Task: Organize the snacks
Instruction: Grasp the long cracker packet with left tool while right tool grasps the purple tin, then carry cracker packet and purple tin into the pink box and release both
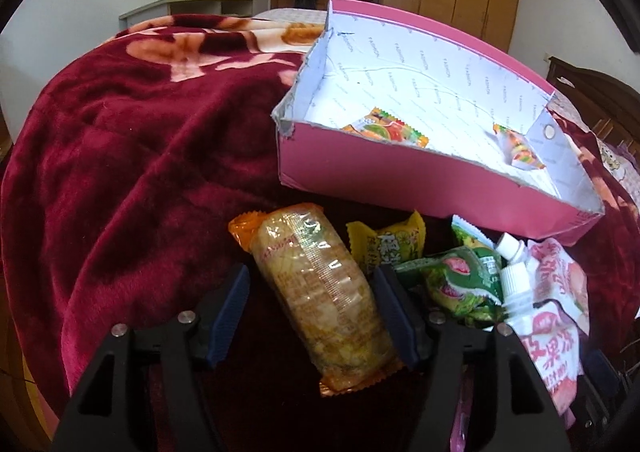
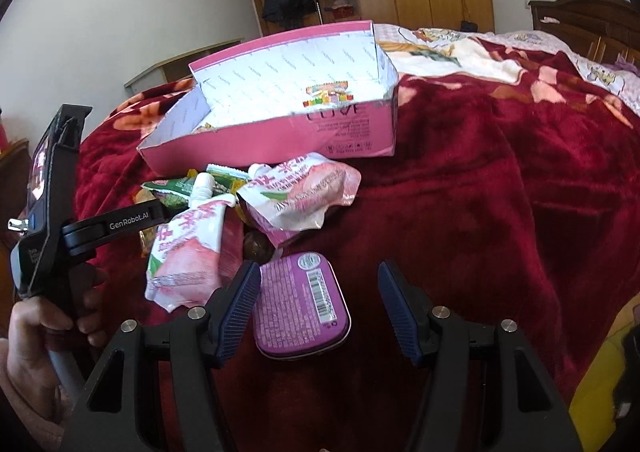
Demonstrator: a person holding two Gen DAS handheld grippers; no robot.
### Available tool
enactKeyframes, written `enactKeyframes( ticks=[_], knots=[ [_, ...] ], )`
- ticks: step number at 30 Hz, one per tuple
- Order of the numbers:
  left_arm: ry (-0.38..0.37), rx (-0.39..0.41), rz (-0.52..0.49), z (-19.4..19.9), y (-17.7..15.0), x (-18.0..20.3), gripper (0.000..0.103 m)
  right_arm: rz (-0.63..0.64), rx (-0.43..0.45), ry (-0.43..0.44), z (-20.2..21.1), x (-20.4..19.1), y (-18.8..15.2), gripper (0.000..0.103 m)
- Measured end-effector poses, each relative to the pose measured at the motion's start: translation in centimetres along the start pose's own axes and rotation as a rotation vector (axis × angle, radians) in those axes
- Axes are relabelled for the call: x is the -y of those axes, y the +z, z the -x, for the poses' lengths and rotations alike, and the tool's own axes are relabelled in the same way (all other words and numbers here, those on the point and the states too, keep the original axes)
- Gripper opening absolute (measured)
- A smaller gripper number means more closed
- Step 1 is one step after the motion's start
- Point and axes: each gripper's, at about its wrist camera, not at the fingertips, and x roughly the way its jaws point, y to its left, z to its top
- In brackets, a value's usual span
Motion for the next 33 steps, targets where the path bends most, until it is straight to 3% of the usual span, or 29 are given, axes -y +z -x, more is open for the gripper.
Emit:
enactKeyframes(
  ticks=[6,9,19,33],
  knots=[
    [0.000,0.015,0.005,-0.2,-0.1,-0.3,0.066,-0.018,0.007,0.032,0.0,0.2,-0.4,0.063],
    [0.004,0.013,-0.038,-0.1,-0.2,-0.4,0.052,-0.017,0.003,0.041,0.1,0.1,-0.6,0.063],
    [-0.043,0.017,-0.128,0.9,-1.2,-1.5,0.052,-0.020,0.000,0.055,0.5,0.3,-0.9,0.063],
    [-0.060,0.029,-0.121,0.6,-1.8,-1.9,0.053,0.010,0.001,0.042,-1.2,-0.1,-2.0,0.064]
  ],
)
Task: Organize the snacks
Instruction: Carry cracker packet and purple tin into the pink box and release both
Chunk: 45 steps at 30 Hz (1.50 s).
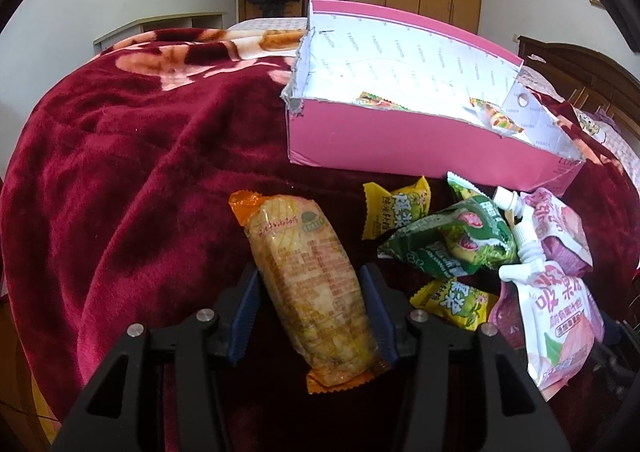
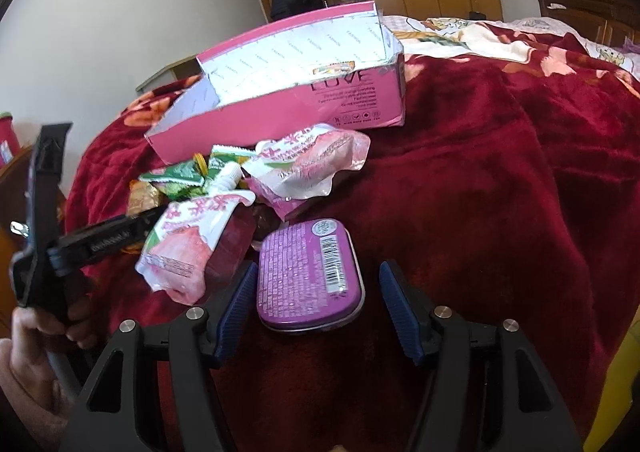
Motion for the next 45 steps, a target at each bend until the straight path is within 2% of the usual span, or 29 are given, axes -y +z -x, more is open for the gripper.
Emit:
enactKeyframes(
  ticks=[5,16,21,22,27,36,45],
  knots=[
    [0.004,0.005,-0.011,0.2,-0.1,0.1,0.053,0.021,0.006,0.000,-0.2,-0.3,-0.2,0.071],
    [-0.033,0.034,-0.023,2.0,-0.7,-0.2,0.050,0.024,0.020,-0.014,-0.3,-0.4,-0.5,0.071],
    [-0.061,0.041,-0.011,3.0,-0.7,-0.3,0.049,0.005,0.040,-0.036,0.1,-0.2,-0.6,0.059],
    [-0.071,0.042,-0.006,3.3,-0.7,-0.4,0.049,-0.010,0.048,-0.031,0.3,0.0,-0.6,0.054],
    [-0.091,0.085,-0.002,5.0,-0.3,-0.3,0.049,-0.075,0.075,0.012,0.9,0.9,-0.6,0.053],
    [-0.113,0.157,-0.018,6.4,2.7,0.2,0.049,-0.061,0.090,0.004,1.8,0.5,-0.6,0.053],
    [-0.125,0.174,-0.059,4.6,6.3,0.9,0.049,-0.019,0.105,-0.005,2.5,-0.4,-0.5,0.052]
  ],
)
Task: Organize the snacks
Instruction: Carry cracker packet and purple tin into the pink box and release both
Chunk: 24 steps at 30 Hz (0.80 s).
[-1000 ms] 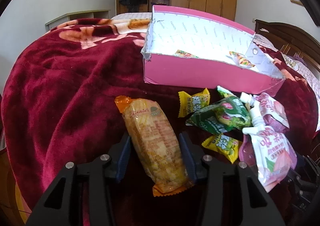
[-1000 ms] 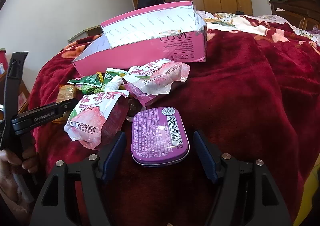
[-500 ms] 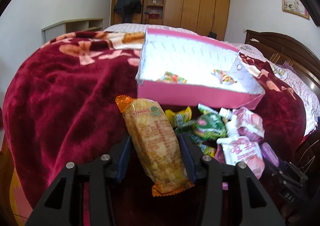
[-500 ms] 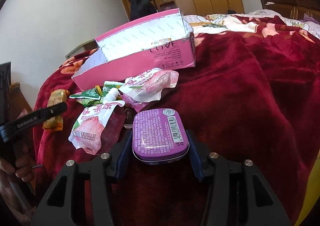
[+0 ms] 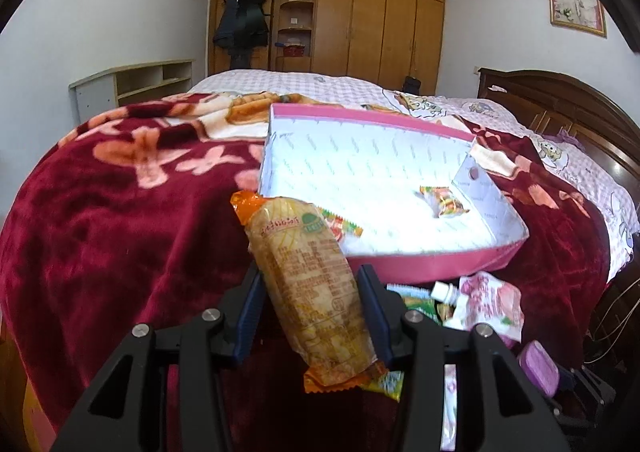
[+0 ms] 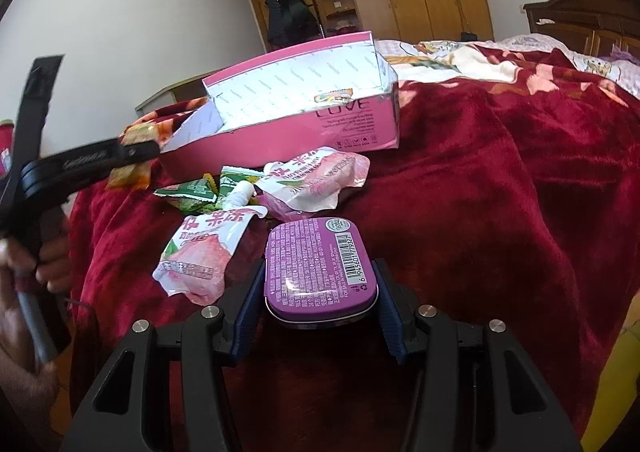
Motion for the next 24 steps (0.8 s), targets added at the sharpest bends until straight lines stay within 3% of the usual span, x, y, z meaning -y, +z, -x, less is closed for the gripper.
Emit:
enactKeyframes(
  ticks=[15,24],
  knots=[
    [-0.022,0.030,-0.077,-0.8,2.9,1.3,0.049,0.025,0.067,0.025,1.9,-0.1,3.7,0.053],
    [-0.029,0.005,-0.100,-4.5,4.7,1.9,0.049,0.033,0.084,0.013,1.3,0.4,7.1,0.053]
  ],
)
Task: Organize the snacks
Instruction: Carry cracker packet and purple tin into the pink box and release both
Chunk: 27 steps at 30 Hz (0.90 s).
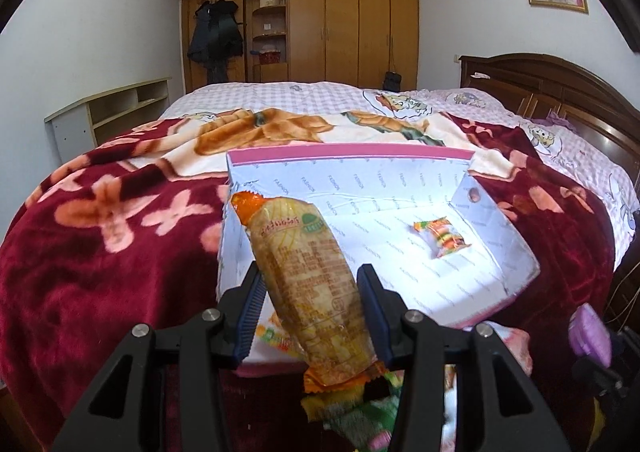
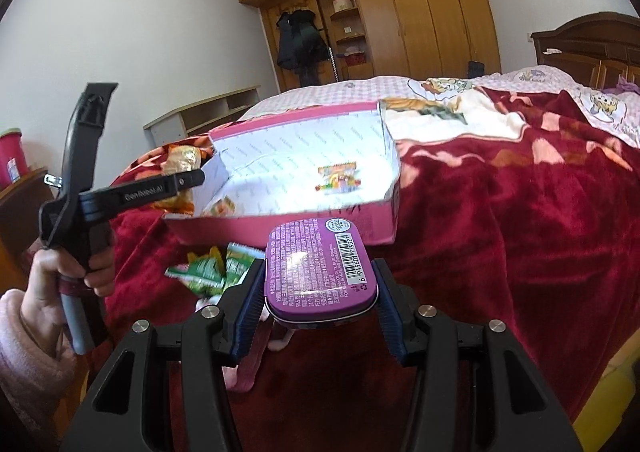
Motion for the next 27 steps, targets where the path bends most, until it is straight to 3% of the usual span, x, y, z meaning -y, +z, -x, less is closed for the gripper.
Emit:
enactKeyframes(
  ticks=[9,21,27],
  knots=[
    [-0.002,-0.027,-0.009,-3.8,1.1,-0.3,0.049,0.028,-0.001,-0.026,-2.1,0.0,2.8,0.052],
    [0.001,-0.126,0.040,-7.9,0.9,-1.7,0.050,0.048,-0.035,-0.020,-7.2,0.1,6.2,0.053],
    [0.007,-0.117,0.012,-8.2,0.8,-1.2,0.053,0.050,-0.083,-0.030,-10.2,0.5,6.6,0.053]
  ],
)
